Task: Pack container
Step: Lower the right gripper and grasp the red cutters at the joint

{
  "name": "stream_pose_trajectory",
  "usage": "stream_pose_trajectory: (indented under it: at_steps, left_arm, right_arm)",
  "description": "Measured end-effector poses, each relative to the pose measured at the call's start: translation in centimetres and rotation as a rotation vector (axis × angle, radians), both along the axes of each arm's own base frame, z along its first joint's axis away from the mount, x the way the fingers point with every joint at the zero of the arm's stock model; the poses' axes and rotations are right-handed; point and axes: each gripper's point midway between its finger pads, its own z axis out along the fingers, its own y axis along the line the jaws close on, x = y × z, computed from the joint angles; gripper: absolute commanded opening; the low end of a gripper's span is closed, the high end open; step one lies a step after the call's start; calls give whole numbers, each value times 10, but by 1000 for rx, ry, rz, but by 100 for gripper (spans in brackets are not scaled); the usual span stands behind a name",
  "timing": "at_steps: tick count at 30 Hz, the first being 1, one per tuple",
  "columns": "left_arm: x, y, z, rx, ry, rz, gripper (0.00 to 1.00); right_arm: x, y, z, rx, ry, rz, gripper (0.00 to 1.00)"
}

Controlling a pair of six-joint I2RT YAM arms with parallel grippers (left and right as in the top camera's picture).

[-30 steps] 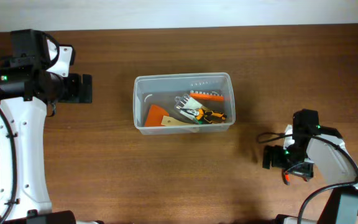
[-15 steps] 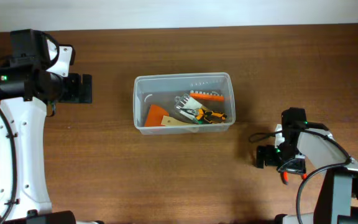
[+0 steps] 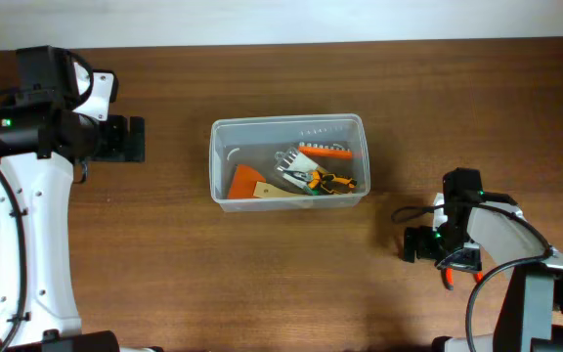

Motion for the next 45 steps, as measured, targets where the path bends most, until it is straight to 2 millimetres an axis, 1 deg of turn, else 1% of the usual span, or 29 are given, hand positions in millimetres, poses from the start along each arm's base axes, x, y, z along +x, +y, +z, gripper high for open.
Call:
stream_pose_trajectory:
  at_steps: [1,3,4,5,13,14,15,16,17,19,20,21,24,26,29,31,32,36,39,45]
  left_arm:
    - [0,0,0,0,0,0,99]
    - [0,0,0,0,0,0,99]
    - [0,0,0,0,0,0,99]
    - [0,0,0,0,0,0,99]
    - [0,0,0,0,0,0,99]
    - [0,0,0,0,0,0,99]
    - [0,0,0,0,0,0,99]
    - [0,0,0,0,0,0,99]
    - [0,0,0,0,0,0,99]
    - [0,0,0,0,0,0,99]
    - [0,0,0,0,0,0,99]
    - [0,0,0,0,0,0,99]
    - [0,0,0,0,0,0,99]
    - [0,0,0,0,0,0,99]
    - [0,0,0,0,0,0,99]
    - [0,0,0,0,0,0,99]
    - [0,0,0,0,0,0,99]
    - [0,0,0,0,0,0,99]
    - [0,0,0,0,0,0,99]
    - [0,0,0,0,0,0,99]
  right_arm:
    - [0,0,0,-1,0,0,99]
    - [0,0,0,-2,0,1,88]
    - [0,0,0,-3,-1,-2,88]
    - [1,-1,0,-4,-4,-6,99]
    - [2,-2,0,-13,-8,-5,99]
    - [2,-2,0,-13,-8,-6,92]
    - [2,-2,0,-13,-8,-6,83]
    - [3,-2,0,-10,-9,-7,70]
    - [3,-2,0,-10,-11,-13,67]
    - [3,-2,0,-10,-12,-10,51]
    - [3,-2,0,-11,-11,-12,47]
    - [3,-2,0,-10,-12,-11,39]
    - [3,-2,0,-14,-12,-16,30]
    - [3,-2,0,-15,-12,-16,26]
    - [5,-2,0,-16,-18,-16,24]
    - [6,-3,0,-16,-22,-16,20]
    - [7,-3,0,-17,-25,-16,15]
    - [9,-3,0,-18,-34,-16,15]
    - [9,-3,0,-18,-37,-15,10]
    - [12,-4,0,-23,-49,-16,10]
